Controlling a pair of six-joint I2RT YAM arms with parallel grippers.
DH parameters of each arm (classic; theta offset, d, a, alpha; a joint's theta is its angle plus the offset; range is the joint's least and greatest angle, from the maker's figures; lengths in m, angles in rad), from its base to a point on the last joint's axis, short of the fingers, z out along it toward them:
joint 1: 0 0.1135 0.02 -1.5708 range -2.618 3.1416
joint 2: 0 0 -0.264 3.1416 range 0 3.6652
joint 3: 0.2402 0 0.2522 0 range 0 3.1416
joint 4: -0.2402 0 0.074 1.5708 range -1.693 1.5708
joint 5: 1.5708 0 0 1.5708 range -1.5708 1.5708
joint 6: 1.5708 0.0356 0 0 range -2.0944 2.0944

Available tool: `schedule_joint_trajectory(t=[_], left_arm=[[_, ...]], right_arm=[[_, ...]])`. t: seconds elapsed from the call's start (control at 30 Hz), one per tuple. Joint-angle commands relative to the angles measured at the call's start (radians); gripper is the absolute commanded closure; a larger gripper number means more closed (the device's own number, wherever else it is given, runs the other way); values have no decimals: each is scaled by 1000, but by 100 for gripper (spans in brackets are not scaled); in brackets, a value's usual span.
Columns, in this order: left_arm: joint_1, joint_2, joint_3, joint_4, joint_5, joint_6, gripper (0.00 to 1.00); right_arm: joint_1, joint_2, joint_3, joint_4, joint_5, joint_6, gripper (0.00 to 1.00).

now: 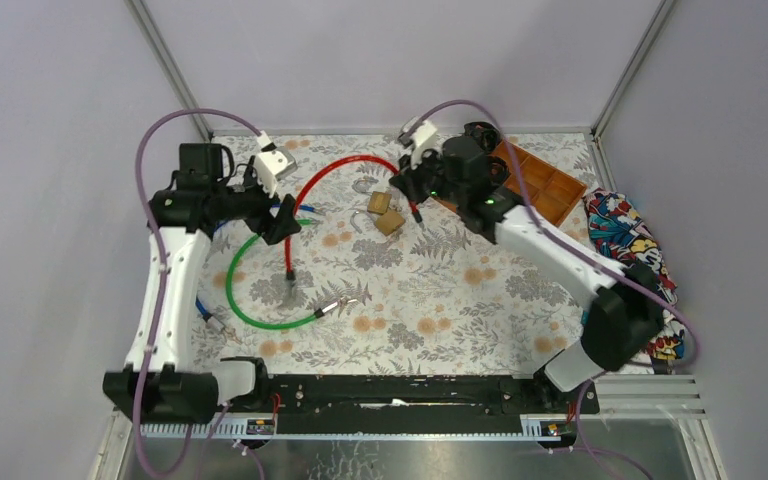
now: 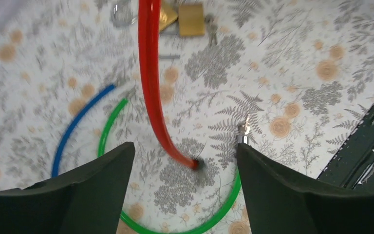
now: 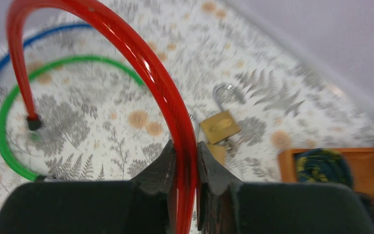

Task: Lock with the key
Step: Pick up the lock from the center of the board.

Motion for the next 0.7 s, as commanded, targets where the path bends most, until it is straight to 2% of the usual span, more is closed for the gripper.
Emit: schedule_joint_trajectory(t=[0.0,0.07,0.23,0.33,0.4,0.5,0.67], left_arm=[[-3,-122,52,-87,189,43,13],[-8,-184,28,-87,258,76,7],[-42,-327,-76,-6,404,89,1],[-51,-383,-161,115,422,20,1],[-61,-388,-209,136,403,25,1],[-66,-377,-271,142,371,85,1],[-65,-352,-282,129,401,209,1]], right_arm=[[-43,-200,29,-61,-6,23,100],[-49,-259,47,-137,-7,9,100],[-56,-358,77,-206,-20,-33,100],[-63,-392,93,-232,-25,-84,100],[-73,-402,116,-259,-44,-106,100],[-99,-429,129,-272,-175,-136,100],[-158,-433,186,-347,-395,-199,100]])
